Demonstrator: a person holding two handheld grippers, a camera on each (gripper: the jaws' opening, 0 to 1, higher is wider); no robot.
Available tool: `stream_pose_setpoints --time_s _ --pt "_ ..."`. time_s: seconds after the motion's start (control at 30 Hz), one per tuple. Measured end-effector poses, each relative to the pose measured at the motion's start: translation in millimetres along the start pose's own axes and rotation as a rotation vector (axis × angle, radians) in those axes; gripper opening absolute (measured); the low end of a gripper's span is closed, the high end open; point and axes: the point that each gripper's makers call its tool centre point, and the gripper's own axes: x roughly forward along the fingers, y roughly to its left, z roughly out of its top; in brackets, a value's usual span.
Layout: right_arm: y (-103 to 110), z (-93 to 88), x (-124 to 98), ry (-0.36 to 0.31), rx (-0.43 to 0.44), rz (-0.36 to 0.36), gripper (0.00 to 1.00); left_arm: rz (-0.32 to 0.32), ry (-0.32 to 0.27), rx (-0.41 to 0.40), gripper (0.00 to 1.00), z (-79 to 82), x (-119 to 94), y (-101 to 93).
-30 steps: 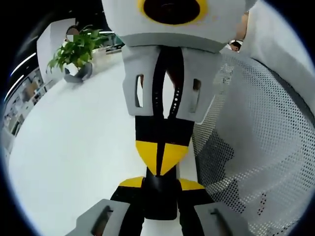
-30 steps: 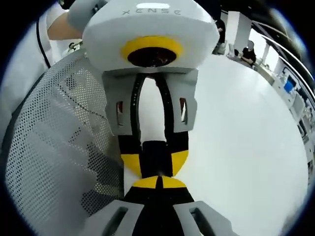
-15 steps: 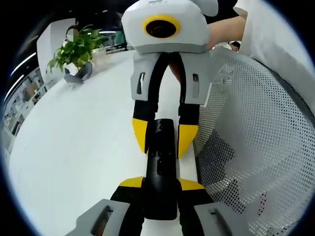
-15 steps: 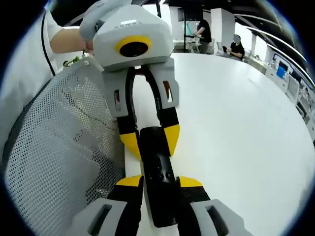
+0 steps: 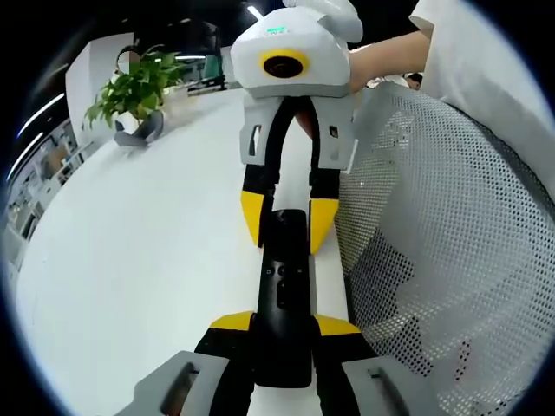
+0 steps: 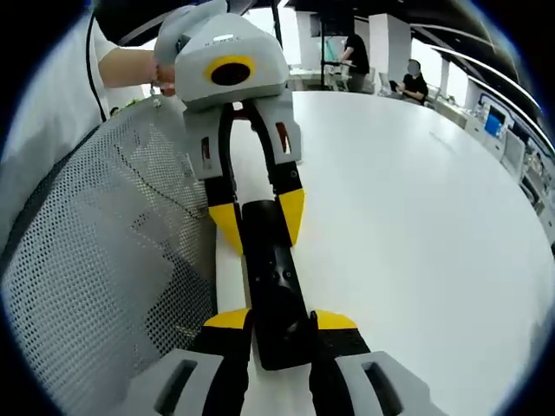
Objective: Press the specified remote control buttons in sequence, fully releasing each button before pressing the next.
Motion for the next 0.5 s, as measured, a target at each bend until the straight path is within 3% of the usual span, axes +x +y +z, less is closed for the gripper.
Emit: stream_pose_setpoints --time_s 0.13,0.27,0.3,0.37,0.43,0.5 --pt "1.1 -1.0 1.5 0.027 -0.051 -0.025 0.22 0.011 -0.013 -0.014 0.25 0.1 0.5 0.6" --pt "-0.3 -1.4 0.9 0.02 -0.044 -0.031 0.22 0.011 -0.087 -0.164 0.26 3.4 -0.1 3.0" --pt "0.3 -1.4 0.8 0.021 -0.048 -0.035 0.22 0.019 -0.083 -0.134 0.26 1.4 -0.3 3.0" --pt "0.5 -1.4 1.3 0.026 -0.052 -0.041 0.22 0.046 -0.084 -0.149 0.27 1.3 -0.7 3.5" --pt "0.5 -1.7 1.4 0.029 -0.063 -0.049 0.22 0.058 -0.056 -0.245 0.31 -3.9 -5.7 1.1" --pt "-0.2 -1.6 0.9 0.019 -0.043 -0.049 0.22 0.086 -0.089 -0.288 0.34 1.1 -16.2 1.6"
